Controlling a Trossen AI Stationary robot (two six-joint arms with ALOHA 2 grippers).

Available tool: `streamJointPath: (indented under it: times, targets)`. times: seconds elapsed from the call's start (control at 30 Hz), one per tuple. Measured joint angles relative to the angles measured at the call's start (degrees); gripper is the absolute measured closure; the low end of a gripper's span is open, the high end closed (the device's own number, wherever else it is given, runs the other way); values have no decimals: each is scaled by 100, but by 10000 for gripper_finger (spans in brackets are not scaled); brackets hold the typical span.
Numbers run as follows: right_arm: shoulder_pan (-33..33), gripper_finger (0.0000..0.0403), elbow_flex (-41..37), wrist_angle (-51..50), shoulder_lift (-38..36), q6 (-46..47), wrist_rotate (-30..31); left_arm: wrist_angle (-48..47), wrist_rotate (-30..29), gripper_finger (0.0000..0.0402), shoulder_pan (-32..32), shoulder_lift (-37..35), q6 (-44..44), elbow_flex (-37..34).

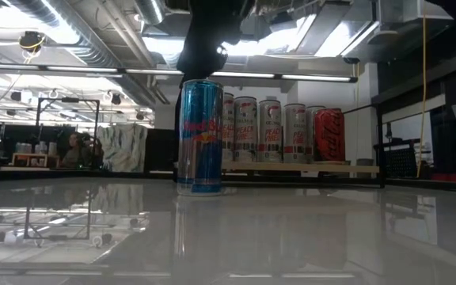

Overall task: Place canned beverage on shelf
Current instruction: Put the blue soda can on the shelf

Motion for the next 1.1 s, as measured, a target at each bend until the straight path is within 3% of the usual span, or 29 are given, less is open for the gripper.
streamJointPath:
  times: [0.1,0.87,1.1]
  targets:
    - [-106,40,0,-74,15,-2,-186,-55,0,134,0,2,7,1]
    - [-127,41,4,-520,306,33,-20,-374,-13,134,0,7,26,-2]
    - [-127,103,9,-533,300,37,-20,-373,-203,134,0,7,22,-2]
